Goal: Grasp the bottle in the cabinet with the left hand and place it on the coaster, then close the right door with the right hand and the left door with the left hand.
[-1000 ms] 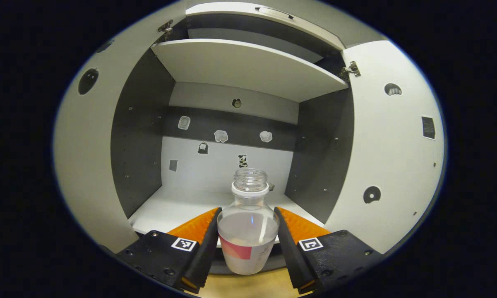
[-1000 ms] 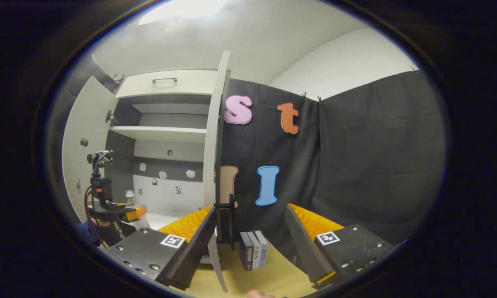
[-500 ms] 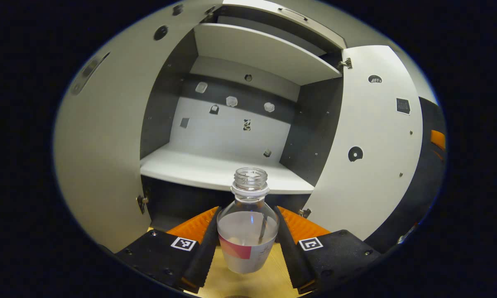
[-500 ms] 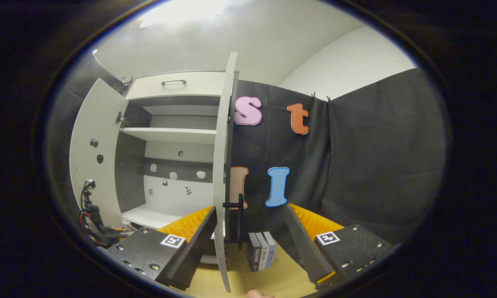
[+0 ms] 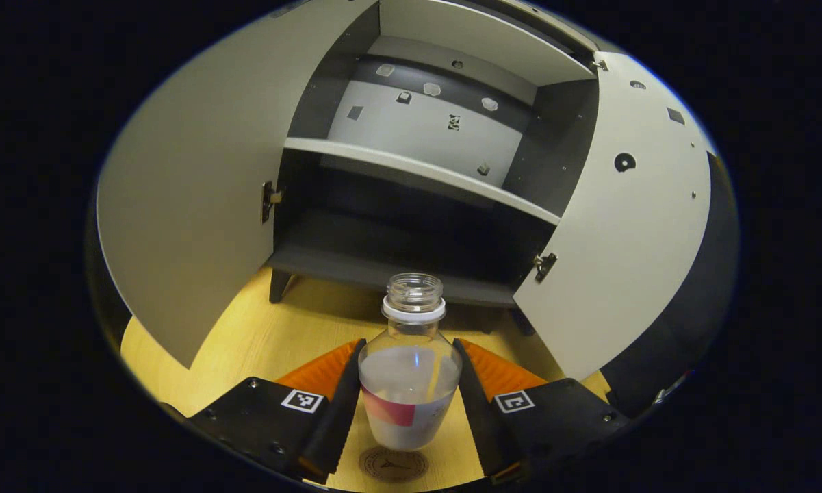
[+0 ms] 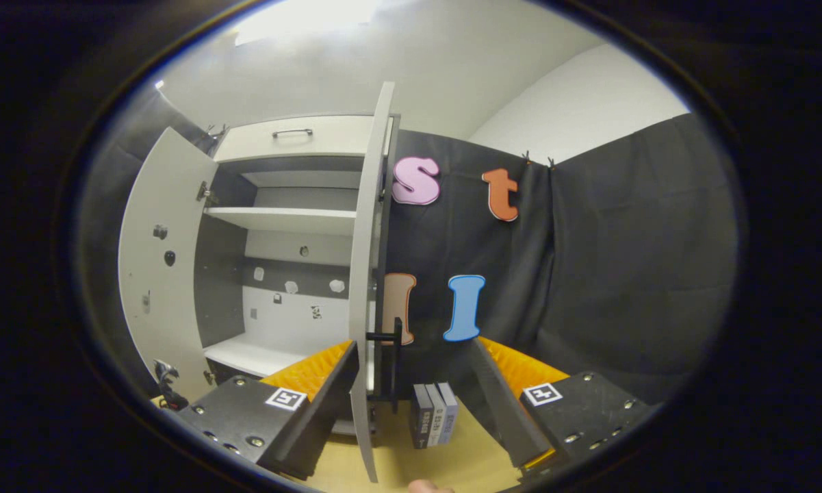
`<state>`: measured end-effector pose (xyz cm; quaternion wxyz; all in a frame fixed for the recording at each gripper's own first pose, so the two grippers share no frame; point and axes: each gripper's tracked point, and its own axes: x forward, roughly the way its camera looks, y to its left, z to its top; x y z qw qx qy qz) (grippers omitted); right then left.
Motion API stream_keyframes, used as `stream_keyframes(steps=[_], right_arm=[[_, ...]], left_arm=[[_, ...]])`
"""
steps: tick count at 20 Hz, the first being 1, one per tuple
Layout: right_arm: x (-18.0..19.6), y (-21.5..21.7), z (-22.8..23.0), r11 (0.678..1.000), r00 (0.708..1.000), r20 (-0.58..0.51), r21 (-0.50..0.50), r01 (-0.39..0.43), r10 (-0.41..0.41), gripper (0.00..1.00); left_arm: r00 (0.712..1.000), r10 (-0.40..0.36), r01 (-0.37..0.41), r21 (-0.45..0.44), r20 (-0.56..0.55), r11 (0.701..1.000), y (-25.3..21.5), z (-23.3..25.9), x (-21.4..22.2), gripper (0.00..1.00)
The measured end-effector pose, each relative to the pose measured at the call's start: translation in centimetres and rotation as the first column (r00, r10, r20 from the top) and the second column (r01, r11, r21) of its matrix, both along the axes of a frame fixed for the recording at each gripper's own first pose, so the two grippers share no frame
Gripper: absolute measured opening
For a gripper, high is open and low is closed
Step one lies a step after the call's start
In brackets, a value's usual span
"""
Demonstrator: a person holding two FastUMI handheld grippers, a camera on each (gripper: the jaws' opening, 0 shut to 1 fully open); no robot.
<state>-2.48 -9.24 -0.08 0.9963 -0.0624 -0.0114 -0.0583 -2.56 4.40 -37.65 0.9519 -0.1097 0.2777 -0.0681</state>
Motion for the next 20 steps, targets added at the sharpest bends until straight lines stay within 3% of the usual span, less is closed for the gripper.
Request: stream_keyframes(steps=[4, 9, 10, 12, 16, 20], right_arm=[[-0.4, -0.7, 0.0, 1.0, 1.0, -0.003, -0.006, 0.008, -0.008, 0.99], [-0.7, -1.3, -0.2, 1.0, 1.0, -0.01, -0.006, 0.015, -0.015, 0.99], [-0.7, -1.4, -0.2, 1.0, 1.0, -0.011, -0.007, 0.015, -0.015, 0.95], [-0.7, -1.6, -0.3, 1.0, 1.0, -0.012, -0.014, 0.013, -0.013, 0.99], [-0.3, -1.6, -0.6, 1.0, 1.0, -0.024, -0.024, 0.006, -0.006, 0.95], [0.1, -1.2, -0.9, 1.0, 0.999, -0.03, -0.015, -0.012, 0.011, 1.0]], left_arm=[[0.997, -0.003, 0.003, 0.009, -0.079, 1.0, -0.1, -3.7, -2.3, 0.76], [0.988, 0.046, -0.049, -0.018, -0.145, 0.999, 0.2, -6.5, -4.3, 0.76], [0.987, 0.053, -0.056, -0.014, -0.149, 0.998, 0.3, -6.8, -4.3, 0.76], [0.989, 0.071, -0.072, -0.001, -0.129, 0.997, 0.4, -7.1, -4.4, 0.76], [0.992, 0.089, -0.087, 0.027, -0.087, 0.996, 0.3, -6.9, -4.1, 0.76], [0.995, 0.071, -0.067, 0.063, -0.072, 0.996, -0.3, -6.7, -4.7, 0.76]])
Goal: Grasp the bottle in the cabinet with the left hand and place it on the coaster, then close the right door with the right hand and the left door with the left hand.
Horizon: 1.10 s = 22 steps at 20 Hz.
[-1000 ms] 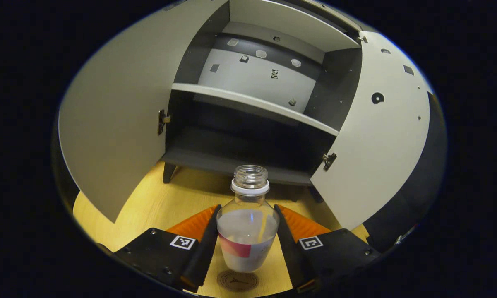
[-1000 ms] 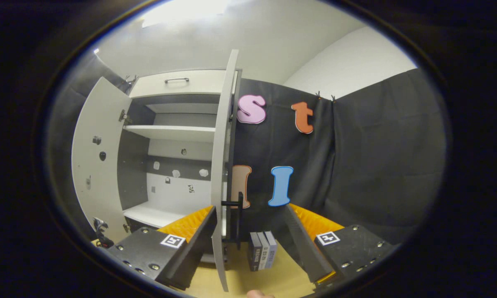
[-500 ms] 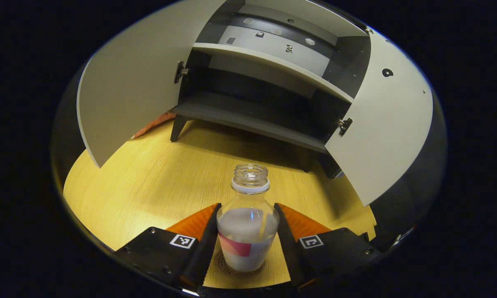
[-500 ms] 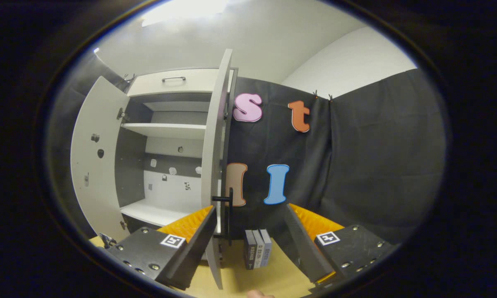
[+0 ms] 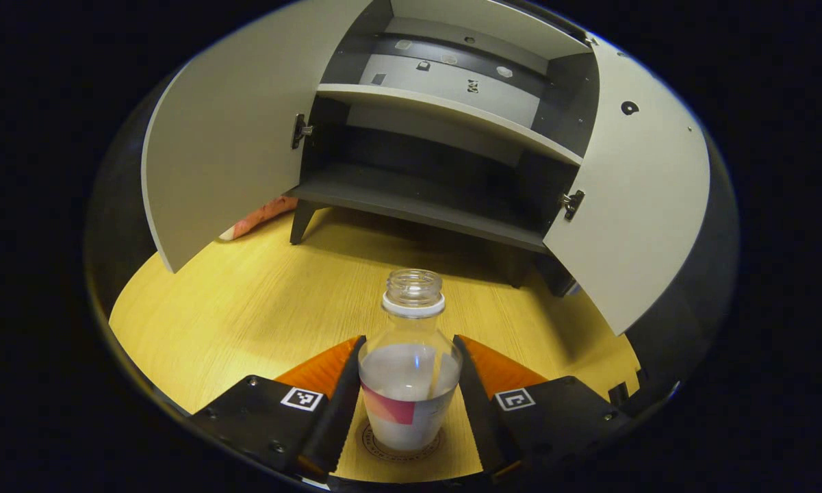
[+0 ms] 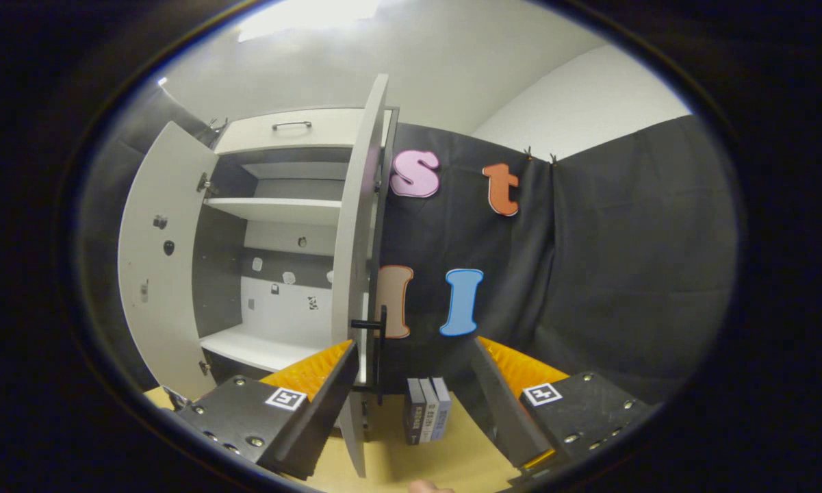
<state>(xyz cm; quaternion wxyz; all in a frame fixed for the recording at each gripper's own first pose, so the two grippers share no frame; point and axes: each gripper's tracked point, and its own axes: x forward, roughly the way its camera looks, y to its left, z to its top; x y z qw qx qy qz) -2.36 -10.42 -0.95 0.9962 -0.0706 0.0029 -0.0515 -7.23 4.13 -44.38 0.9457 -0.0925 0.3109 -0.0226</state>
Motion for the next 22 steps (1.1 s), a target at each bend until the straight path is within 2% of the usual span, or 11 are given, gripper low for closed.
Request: stream_keyframes(steps=[9, 10, 15, 22], right_arm=[[0.4, -0.1, -0.8, 1.0, 1.0, -0.015, 0.012, -0.005, 0.006, 0.99], [0.3, -0.2, -0.9, 1.0, 1.0, -0.018, 0.015, -0.004, 0.004, 1.0], [0.2, -0.3, -1.2, 1.0, 1.0, -0.024, 0.017, 0.003, -0.003, 0.99], [0.1, 0.1, -1.7, 1.0, 0.999, -0.036, 0.01, -0.003, 0.004, 0.99]], left_arm=[[0.999, -0.033, 0.034, 0.05, -0.021, 0.998, -0.5, 0.4, -1.9, 0.81], [0.999, -0.031, 0.033, 0.063, -0.025, 0.998, -0.4, 0.5, -1.9, 0.78], [0.999, -0.043, 0.045, 0.078, -0.02, 0.996, -0.6, 1.5, -2.2, 0.8], [0.992, -0.106, 0.098, 0.115, 0.068, 0.989, -1.6, 6.9, -1.9, 0.8]])
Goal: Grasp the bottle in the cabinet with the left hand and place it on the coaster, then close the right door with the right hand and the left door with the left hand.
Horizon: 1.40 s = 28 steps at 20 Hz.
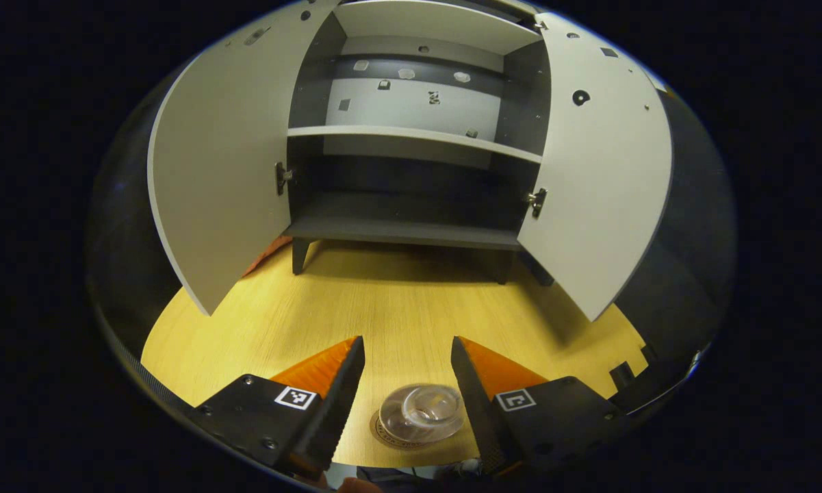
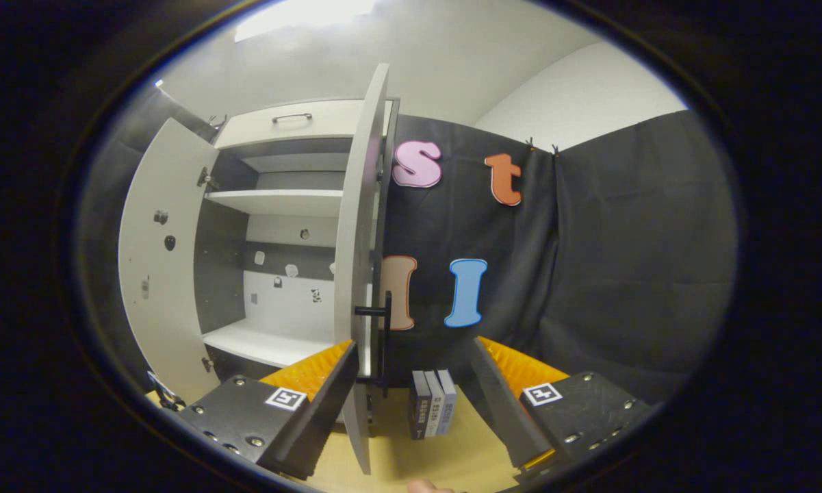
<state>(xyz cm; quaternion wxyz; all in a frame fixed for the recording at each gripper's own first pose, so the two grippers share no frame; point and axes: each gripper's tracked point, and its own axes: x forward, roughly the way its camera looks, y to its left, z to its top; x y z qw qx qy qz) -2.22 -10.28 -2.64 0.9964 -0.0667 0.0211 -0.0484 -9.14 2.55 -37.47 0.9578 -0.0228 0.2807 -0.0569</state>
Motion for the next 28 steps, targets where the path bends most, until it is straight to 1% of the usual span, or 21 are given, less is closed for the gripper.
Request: stream_keyframes(steps=[4, 5, 6, 7, 8, 12, 13, 15, 18, 21, 24, 25, 26, 27, 28], right_arm=[[0.1, 0.4, -0.1, 1.0, 1.0, -0.001, -0.003, -0.008, 0.008, 0.99], [0.1, 0.4, -0.1, 1.0, 1.0, 0.0, -0.003, -0.009, 0.009, 0.96], [0.1, 0.4, -0.1, 1.0, 1.0, 0.002, -0.004, -0.009, 0.009, 0.99], [0.1, 0.4, 0.0, 1.0, 1.0, 0.004, -0.005, -0.007, 0.007, 0.96], [0.1, 0.2, 0.0, 1.0, 1.0, 0.006, -0.006, -0.004, 0.004, 0.99], [0.3, -0.7, -0.3, 1.0, 1.0, 0.006, -0.006, 0.021, -0.021, 0.99], [0.4, -1.0, -0.4, 1.0, 1.0, 0.003, -0.005, 0.029, -0.029, 0.99], [0.5, -1.3, -0.8, 0.999, 0.999, -0.008, 0.005, 0.04, -0.04, 0.99], [0.8, -1.6, -1.4, 0.999, 0.999, -0.02, 0.014, 0.048, -0.047, 0.99], [1.1, -1.8, -1.8, 0.999, 0.998, -0.029, 0.002, 0.055, -0.055, 0.99], [1.7, -2.0, -2.3, 0.998, 0.997, -0.035, -0.004, 0.064, -0.064, 0.99], [1.9, -2.0, -2.4, 0.997, 0.997, -0.035, -0.001, 0.071, -0.071, 0.96], [2.2, -2.1, -2.5, 0.997, 0.997, -0.035, 0.006, 0.074, -0.074, 0.99], [2.6, -1.8, -2.6, 0.997, 0.997, -0.04, 0.014, 0.07, -0.069, 0.99], [2.8, -1.5, -2.9, 0.998, 0.997, -0.046, 0.018, 0.066, -0.065, 0.96]], left_arm=[[0.995, -0.022, 0.022, 0.009, 0.097, 1.0, -0.7, 5.2, 1.0, 0.8], [0.992, -0.02, 0.02, 0.006, 0.128, 1.0, -0.7, 6.7, 1.5, 0.79], [0.987, -0.018, 0.018, 0.0, 0.159, 1.0, -0.8, 8.3, 2.0, 0.8], [0.982, -0.011, 0.012, -0.004, 0.187, 1.0, -0.6, 9.7, 2.5, 0.79], [0.977, -0.001, 0.001, -0.002, 0.213, 1.0, -0.2, 11.3, 3.0, 0.79], [0.946, 0.062, -0.071, 0.019, 0.319, 0.997, 2.1, 17.4, 4.8, 0.79], [0.94, 0.073, -0.085, 0.02, 0.332, 0.996, 2.5, 18.4, 5.1, 0.81], [0.93, 0.109, -0.121, 0.012, 0.352, 0.993, 3.5, 20.1, 5.4, 0.91], [0.913, 0.163, -0.165, -0.026, 0.375, 0.986, 5.0, 21.7, 5.4, 0.9], [0.9, 0.215, -0.215, -0.043, 0.38, 0.976, 6.5, 22.6, 5.2, 0.91], [0.883, 0.262, -0.273, -0.028, 0.39, 0.962, 8.4, 23.4, 4.4, 0.91], [0.876, 0.276, -0.292, -0.022, 0.396, 0.956, 9.0, 23.8, 4.1, 0.91], [0.868, 0.288, -0.307, -0.019, 0.405, 0.952, 9.5, 24.4, 3.9, 0.91], [0.859, 0.301, -0.321, -0.021, 0.415, 0.947, 10.0, 25.0, 3.7, 0.91], [0.848, 0.316, -0.337, -0.027, 0.425, 0.941, 10.7, 25.8, 3.5, 0.91]])
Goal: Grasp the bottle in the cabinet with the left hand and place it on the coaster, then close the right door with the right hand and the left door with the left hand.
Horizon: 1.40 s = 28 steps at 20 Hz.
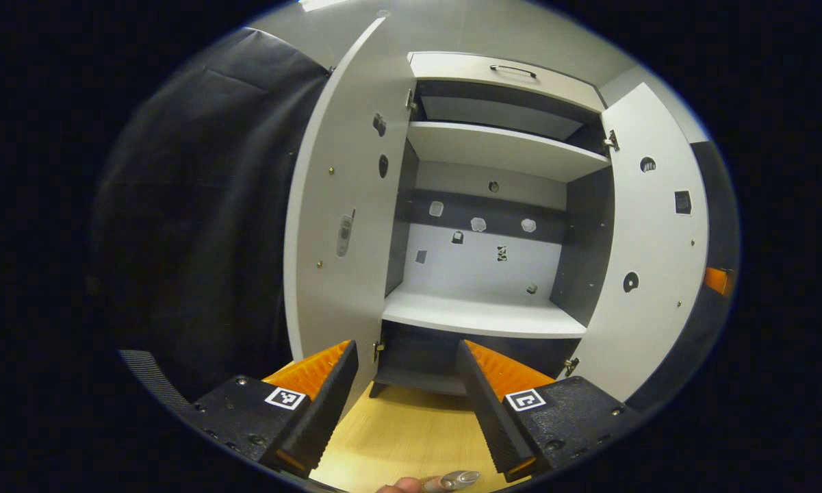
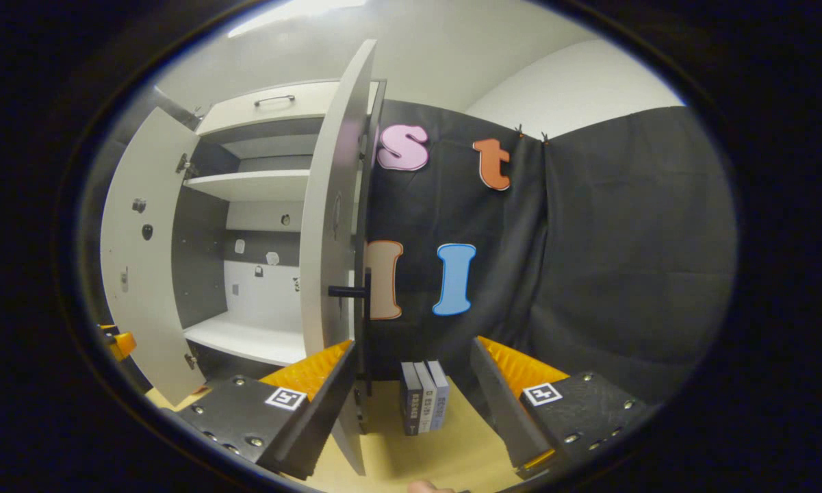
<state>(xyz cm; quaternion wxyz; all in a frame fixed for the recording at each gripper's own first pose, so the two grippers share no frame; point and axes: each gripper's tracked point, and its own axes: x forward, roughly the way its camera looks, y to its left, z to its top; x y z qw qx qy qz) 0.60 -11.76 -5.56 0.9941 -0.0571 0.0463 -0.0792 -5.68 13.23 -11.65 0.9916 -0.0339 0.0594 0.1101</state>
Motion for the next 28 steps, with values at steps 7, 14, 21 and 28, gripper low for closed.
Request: stream_keyframes(steps=[7, 14, 21, 28], right_arm=[[0.9, 0.7, -0.5, 1.0, 1.0, -0.003, -0.024, -0.013, 0.013, 0.97], [1.0, 3.6, -0.8, 0.998, 0.998, 0.003, -0.003, -0.058, 0.058, 0.96], [2.0, 9.2, -1.2, 0.987, 0.987, -0.01, -0.003, -0.158, 0.158, 0.97], [4.2, 15.5, -2.0, 0.958, 0.957, -0.034, 0.028, -0.286, 0.287, 0.96]], left_arm=[[0.986, 0.144, -0.144, -0.006, 0.087, 0.99, 5.7, 4.1, -1.0, 0.91], [0.967, 0.231, -0.229, -0.038, 0.106, 0.973, 10.1, 5.0, -1.5, 0.91], [0.957, 0.267, -0.262, -0.057, 0.113, 0.963, 13.0, 4.8, -2.3, 0.9], [0.94, 0.325, -0.318, -0.082, 0.1, 0.945, 16.2, 4.1, -3.6, 0.9]])
